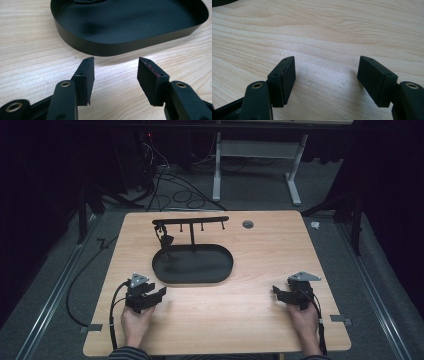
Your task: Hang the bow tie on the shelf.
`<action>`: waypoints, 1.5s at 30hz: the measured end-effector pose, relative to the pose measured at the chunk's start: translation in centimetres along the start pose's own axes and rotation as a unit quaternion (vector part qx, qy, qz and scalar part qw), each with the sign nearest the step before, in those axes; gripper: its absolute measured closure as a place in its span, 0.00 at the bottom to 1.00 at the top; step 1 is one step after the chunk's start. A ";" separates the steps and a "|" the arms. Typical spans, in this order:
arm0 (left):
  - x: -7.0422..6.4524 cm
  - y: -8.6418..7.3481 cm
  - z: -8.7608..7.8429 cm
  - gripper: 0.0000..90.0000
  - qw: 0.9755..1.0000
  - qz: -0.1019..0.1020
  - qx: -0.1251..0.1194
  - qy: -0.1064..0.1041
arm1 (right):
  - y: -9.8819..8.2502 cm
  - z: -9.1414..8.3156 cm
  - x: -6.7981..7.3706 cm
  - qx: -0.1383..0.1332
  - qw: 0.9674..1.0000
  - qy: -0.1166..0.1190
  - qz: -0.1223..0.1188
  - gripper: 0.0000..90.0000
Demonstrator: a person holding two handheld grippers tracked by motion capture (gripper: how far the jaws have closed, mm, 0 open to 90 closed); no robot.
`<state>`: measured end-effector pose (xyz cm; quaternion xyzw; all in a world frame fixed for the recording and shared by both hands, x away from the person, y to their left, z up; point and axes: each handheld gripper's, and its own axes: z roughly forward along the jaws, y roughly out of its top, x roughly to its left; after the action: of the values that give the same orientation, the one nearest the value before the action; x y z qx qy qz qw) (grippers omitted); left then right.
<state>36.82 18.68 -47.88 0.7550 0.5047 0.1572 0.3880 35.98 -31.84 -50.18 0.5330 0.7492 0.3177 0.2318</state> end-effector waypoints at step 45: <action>-1.0 -1.5 2.9 0.38 0.997 0.037 0.003 0.062 | 0.0 0.0 0.0 0.000 1.000 0.000 -0.002 0.35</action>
<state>37.22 16.83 -50.73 0.7630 0.4998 0.2168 0.3480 35.96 -31.86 -50.19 0.5315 0.7500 0.3177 0.2325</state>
